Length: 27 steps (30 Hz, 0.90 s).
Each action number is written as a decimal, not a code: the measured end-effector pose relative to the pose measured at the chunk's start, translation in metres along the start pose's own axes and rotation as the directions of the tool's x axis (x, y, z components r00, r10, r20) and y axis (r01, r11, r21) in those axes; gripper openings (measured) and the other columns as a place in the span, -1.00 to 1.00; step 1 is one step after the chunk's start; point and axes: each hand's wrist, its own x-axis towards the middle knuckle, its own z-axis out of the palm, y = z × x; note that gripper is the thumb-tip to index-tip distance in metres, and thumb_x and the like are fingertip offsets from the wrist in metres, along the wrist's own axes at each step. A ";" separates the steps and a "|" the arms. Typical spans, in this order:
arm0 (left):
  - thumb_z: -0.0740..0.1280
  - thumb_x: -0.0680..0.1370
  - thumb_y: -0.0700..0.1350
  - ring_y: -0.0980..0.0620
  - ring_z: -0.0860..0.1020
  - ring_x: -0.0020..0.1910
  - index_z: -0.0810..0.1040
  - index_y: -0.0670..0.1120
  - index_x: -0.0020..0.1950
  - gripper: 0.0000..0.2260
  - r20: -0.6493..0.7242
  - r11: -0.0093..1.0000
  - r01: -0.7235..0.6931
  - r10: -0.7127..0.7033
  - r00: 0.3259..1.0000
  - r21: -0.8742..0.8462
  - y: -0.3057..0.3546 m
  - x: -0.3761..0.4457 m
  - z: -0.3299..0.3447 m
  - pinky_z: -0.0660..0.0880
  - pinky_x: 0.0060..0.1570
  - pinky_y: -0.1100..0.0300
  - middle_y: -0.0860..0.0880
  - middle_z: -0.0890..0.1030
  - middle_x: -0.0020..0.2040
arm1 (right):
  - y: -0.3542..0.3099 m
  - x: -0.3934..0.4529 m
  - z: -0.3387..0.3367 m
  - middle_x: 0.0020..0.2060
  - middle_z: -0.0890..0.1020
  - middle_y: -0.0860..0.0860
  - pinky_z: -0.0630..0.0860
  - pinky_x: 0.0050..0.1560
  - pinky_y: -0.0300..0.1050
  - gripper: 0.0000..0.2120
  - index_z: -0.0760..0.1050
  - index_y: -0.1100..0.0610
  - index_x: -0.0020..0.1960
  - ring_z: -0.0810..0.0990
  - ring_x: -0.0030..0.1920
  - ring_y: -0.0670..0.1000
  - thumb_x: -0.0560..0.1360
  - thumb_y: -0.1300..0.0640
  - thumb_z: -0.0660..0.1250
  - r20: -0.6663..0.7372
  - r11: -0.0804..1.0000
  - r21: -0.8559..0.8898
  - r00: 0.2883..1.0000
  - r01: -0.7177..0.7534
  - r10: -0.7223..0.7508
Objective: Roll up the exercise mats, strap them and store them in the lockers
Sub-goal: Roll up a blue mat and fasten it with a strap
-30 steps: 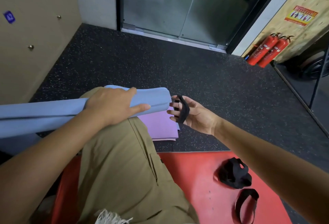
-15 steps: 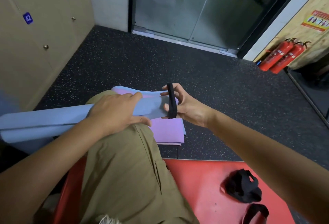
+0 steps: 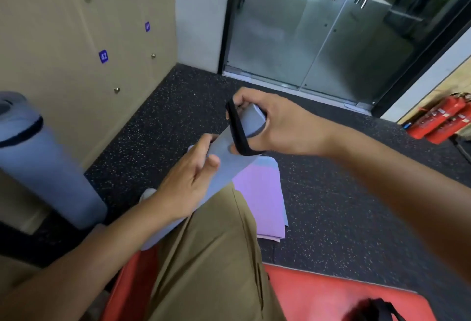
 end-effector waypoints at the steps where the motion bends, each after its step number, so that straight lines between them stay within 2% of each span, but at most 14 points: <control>1: -0.10 0.50 0.56 0.27 0.50 0.22 0.40 0.11 0.39 -0.27 -0.022 0.998 0.009 -0.011 1.000 -0.070 0.005 -0.001 -0.003 0.44 0.24 0.01 0.19 0.54 0.23 | -0.009 0.003 -0.001 -0.09 0.61 -0.03 0.58 -0.05 -0.02 -0.61 0.49 0.08 0.05 0.57 -0.07 0.06 0.34 0.17 0.62 0.020 0.999 -0.038 1.000 0.022 -0.021; 2: -0.07 0.53 0.53 0.27 0.46 0.31 0.42 0.12 0.38 -0.32 -0.043 0.991 0.016 -0.022 0.999 -0.134 0.011 -0.002 -0.006 0.41 0.32 0.11 0.18 0.54 0.28 | -0.017 0.007 -0.001 -0.10 0.60 -0.07 0.56 -0.06 -0.07 -0.62 0.50 0.06 0.04 0.57 -0.07 0.02 0.34 0.17 0.61 0.042 0.996 -0.076 0.998 0.049 -0.046; 4: 0.03 0.59 0.44 0.27 0.49 0.29 0.49 0.08 0.29 -0.45 -0.097 0.969 0.020 -0.045 0.994 -0.245 0.023 -0.002 -0.016 0.42 0.29 0.25 0.20 0.59 0.23 | -0.031 0.013 0.002 -0.10 0.59 -0.10 0.55 -0.07 -0.12 -0.63 0.49 0.02 0.03 0.56 -0.06 -0.02 0.33 0.16 0.59 0.094 0.983 -0.148 0.991 0.107 -0.094; 7: 0.20 0.58 0.26 0.12 0.58 0.04 0.55 -0.13 0.11 -0.53 -0.226 0.931 0.012 -0.101 0.969 -0.365 0.035 -0.004 -0.034 0.49 0.08 0.20 -0.11 0.63 0.00 | -0.044 0.022 0.012 -0.05 0.58 -0.04 0.54 -0.05 -0.06 -0.61 0.47 -0.06 0.02 0.55 -0.02 -0.01 0.31 0.13 0.57 0.157 0.959 -0.233 0.980 0.160 -0.125; 9: 0.29 0.54 0.26 -0.01 0.60 0.01 0.55 -0.23 0.08 -0.47 -0.261 0.897 0.036 -0.167 0.951 -0.441 0.037 -0.006 -0.045 0.52 0.05 0.07 -0.29 0.60 0.00 | -0.048 0.027 0.016 -0.03 0.55 -0.03 0.52 -0.04 -0.07 -0.58 0.43 -0.10 0.02 0.53 0.00 -0.03 0.30 0.12 0.57 0.182 0.946 -0.269 0.975 0.178 -0.132; 13: 0.43 0.45 0.24 -0.20 0.64 0.21 0.65 -0.20 0.16 -0.45 -0.181 0.807 0.176 -0.329 0.927 -0.563 0.033 -0.011 -0.057 0.55 0.25 -0.08 -0.21 0.70 0.13 | -0.052 0.034 0.026 -0.01 0.47 -0.07 0.54 -0.04 -0.04 -0.54 0.37 -0.16 0.05 0.53 -0.03 -0.03 0.30 0.08 0.55 0.220 0.937 -0.292 0.966 0.194 -0.132; 17: 0.52 0.45 0.18 -0.22 0.64 0.22 0.64 -0.27 0.17 -0.45 -0.142 0.743 0.209 -0.379 0.915 -0.635 0.030 -0.015 -0.062 0.54 0.30 -0.05 -0.26 0.69 0.16 | -0.054 0.042 0.031 -0.02 0.48 -0.08 0.54 -0.05 -0.03 -0.54 0.37 -0.16 0.05 0.52 -0.04 -0.05 0.30 0.07 0.54 0.232 0.931 -0.300 0.963 0.207 -0.140; 20: 0.50 0.47 0.13 -0.15 0.65 0.21 0.64 -0.28 0.16 -0.50 -0.105 0.699 0.225 -0.396 0.912 -0.679 0.030 -0.014 -0.064 0.57 0.23 0.08 -0.24 0.69 0.17 | -0.054 0.050 0.031 -0.03 0.50 -0.06 0.52 -0.09 -0.11 -0.55 0.38 -0.11 0.06 0.51 -0.05 -0.05 0.29 0.08 0.55 0.236 0.927 -0.307 0.961 0.216 -0.145; 23: 0.42 0.49 0.04 -0.04 0.67 0.10 0.66 -0.25 0.11 -0.62 -0.078 0.646 0.222 -0.402 0.912 -0.730 0.027 -0.010 -0.066 0.60 0.03 0.24 -0.22 0.71 0.13 | -0.052 0.054 0.032 -0.04 0.53 -0.07 0.50 -0.11 -0.20 -0.56 0.42 -0.07 0.07 0.51 -0.06 -0.07 0.28 0.09 0.54 0.215 0.934 -0.281 0.963 0.221 -0.163; 25: 0.39 0.52 -0.04 0.02 0.69 0.03 0.67 -0.21 0.03 -0.75 -0.080 0.628 0.217 -0.410 0.909 -0.747 0.021 -0.010 -0.066 0.59 -0.03 0.28 -0.18 0.73 0.05 | -0.049 0.055 0.034 -0.04 0.56 -0.06 0.54 -0.12 -0.14 -0.53 0.46 -0.06 0.10 0.55 -0.07 -0.05 0.27 0.13 0.54 0.173 0.953 -0.219 0.969 0.212 -0.175; 27: 0.37 0.54 -0.09 0.03 0.70 0.02 0.64 -0.22 0.00 -0.80 -0.088 0.580 0.206 -0.438 0.895 -0.788 0.011 -0.013 -0.067 0.59 -0.02 0.28 -0.16 0.73 0.01 | -0.043 0.055 0.036 -0.06 0.60 -0.05 0.60 -0.18 -0.02 -0.48 0.47 -0.08 0.13 0.59 -0.12 -0.02 0.25 0.14 0.58 0.105 0.975 -0.128 0.980 0.183 -0.170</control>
